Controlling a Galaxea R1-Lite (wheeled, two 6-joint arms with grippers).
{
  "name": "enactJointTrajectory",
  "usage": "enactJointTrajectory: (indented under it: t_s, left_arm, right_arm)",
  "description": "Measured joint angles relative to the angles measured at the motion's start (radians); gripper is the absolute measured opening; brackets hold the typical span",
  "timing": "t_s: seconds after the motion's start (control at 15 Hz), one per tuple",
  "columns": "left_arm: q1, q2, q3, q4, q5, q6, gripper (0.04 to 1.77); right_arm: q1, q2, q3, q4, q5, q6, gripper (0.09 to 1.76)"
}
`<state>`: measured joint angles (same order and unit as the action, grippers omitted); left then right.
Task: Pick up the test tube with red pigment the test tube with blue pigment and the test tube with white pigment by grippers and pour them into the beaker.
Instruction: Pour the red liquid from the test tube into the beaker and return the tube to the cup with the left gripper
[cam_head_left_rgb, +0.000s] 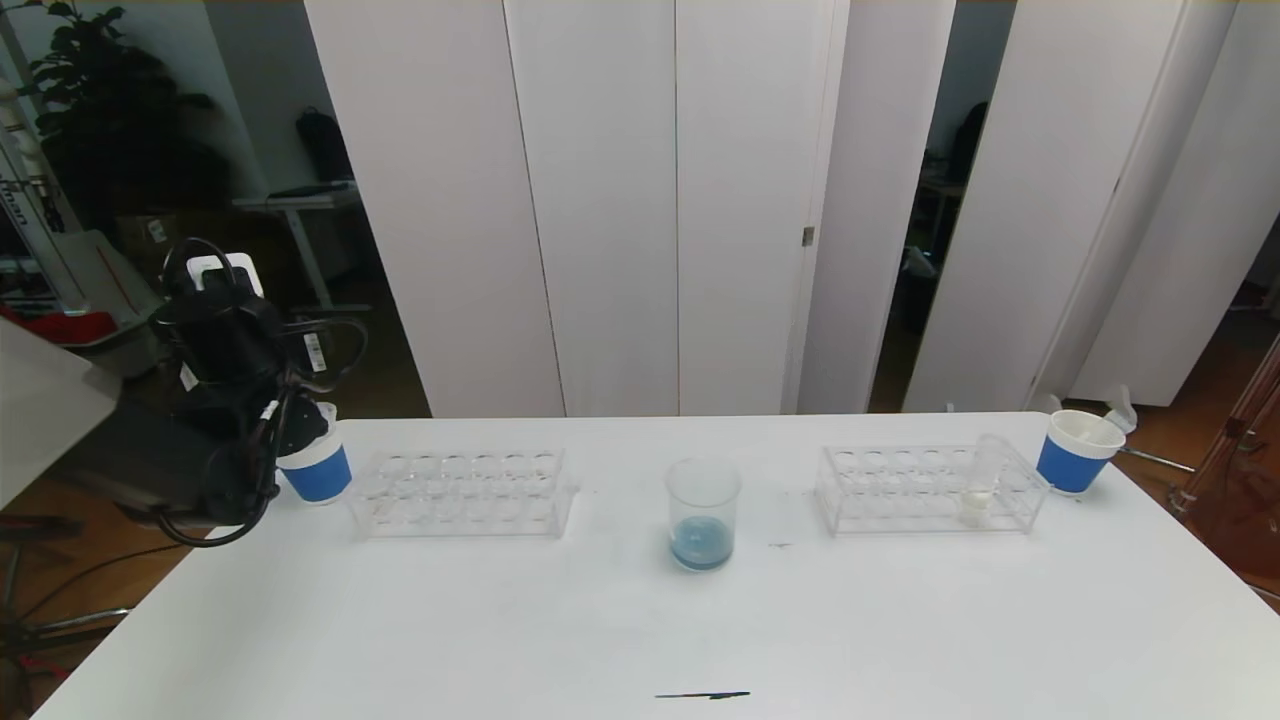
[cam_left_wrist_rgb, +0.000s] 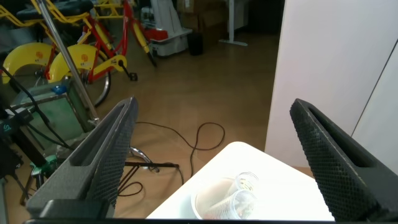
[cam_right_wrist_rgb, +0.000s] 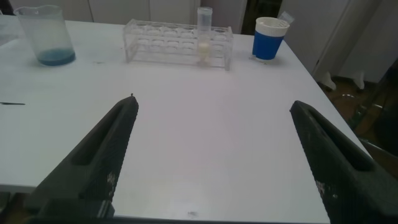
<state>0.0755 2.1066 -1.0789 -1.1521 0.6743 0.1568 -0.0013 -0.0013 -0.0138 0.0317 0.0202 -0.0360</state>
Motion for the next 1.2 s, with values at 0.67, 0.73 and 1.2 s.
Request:
enactJointTrajectory:
  t_s: [0.67, 0.73, 1.2]
  left_arm:
    - [-0.061, -0.521, 0.324, 0.201, -0.066, 0.053, 1.74]
    - [-0.075, -0.589, 0.367, 0.222, -0.066, 0.070, 1.74]
    - [-0.101, -1.123, 0.578, 0.637, -0.066, 0.145, 1.74]
  right_arm:
    - [0.000, 0.000, 0.000, 0.000, 0.000, -0.001, 1.75]
    - [0.000, 0.000, 0.000, 0.000, 0.000, 0.000, 1.75]
    - [0.000, 0.000, 0.000, 0.000, 0.000, 0.000, 1.75]
